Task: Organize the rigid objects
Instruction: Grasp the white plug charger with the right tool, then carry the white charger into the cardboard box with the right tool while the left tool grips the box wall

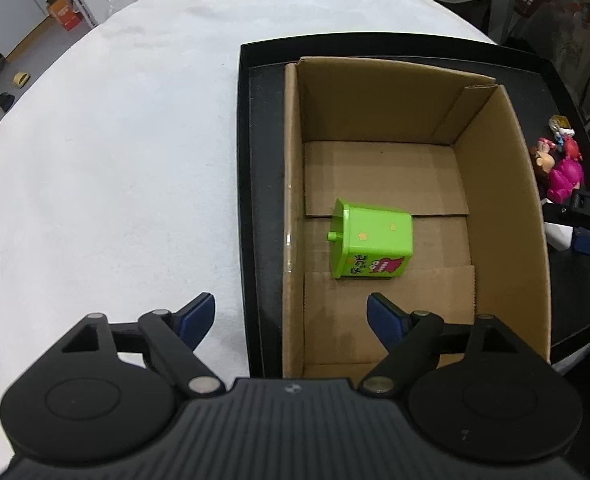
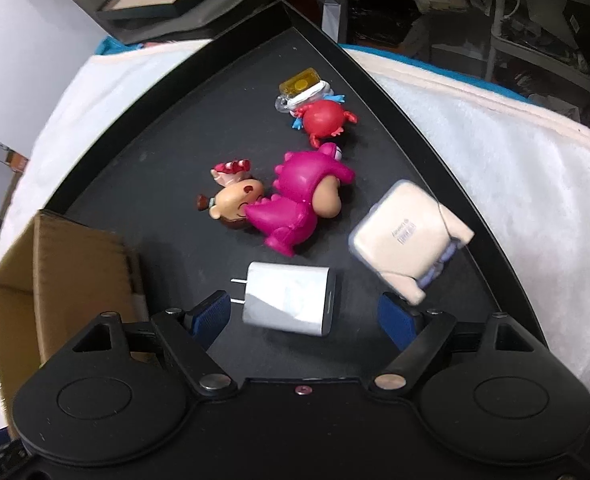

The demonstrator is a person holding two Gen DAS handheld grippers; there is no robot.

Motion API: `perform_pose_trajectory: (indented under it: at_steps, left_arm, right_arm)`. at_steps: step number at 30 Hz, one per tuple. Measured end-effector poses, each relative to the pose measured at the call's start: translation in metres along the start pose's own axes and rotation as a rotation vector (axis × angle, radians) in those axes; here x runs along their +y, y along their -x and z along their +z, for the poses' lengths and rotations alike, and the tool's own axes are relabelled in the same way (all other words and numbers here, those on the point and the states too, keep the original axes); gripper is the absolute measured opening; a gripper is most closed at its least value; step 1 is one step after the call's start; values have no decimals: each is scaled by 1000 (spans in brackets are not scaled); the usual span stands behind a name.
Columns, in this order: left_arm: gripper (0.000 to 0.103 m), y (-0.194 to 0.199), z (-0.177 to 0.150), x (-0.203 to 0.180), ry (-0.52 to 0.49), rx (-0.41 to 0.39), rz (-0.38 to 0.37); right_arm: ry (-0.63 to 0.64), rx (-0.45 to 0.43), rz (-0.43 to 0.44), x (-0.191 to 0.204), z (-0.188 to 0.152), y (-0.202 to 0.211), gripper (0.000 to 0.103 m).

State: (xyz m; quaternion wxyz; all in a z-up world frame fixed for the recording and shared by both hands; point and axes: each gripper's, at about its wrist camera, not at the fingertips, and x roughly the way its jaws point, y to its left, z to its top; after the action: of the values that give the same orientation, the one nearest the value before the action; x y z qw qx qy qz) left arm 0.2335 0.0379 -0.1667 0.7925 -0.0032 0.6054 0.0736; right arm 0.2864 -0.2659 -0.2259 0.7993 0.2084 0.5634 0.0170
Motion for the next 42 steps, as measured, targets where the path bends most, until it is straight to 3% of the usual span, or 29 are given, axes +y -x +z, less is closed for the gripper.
perform_pose_trajectory:
  at_steps: [1,3,4,15,30,42]
  left_arm:
    - [82,-2,1,1,8,5,0]
    - [82,-4,3,4,27,9,4]
    - [83,-4,3,4,34,6,7]
    - [83,5,-1,9,56,-28,-7]
    - [82,24,-16,21,76,-115,-47]
    - [82,30,-21,25,31,-152,-101]
  right_arm:
    - [17,-9,-22,4,0,-1,81]
    - [48,-19,-58,11,-2,-1,66]
    - [54,-21,-50,13,-2,0,47]
    - [30,2,-47,4,-8,14,47]
    - [59,-92,1,25,-12,58,47]
    - [135,-176,20,57,-22,93,47]
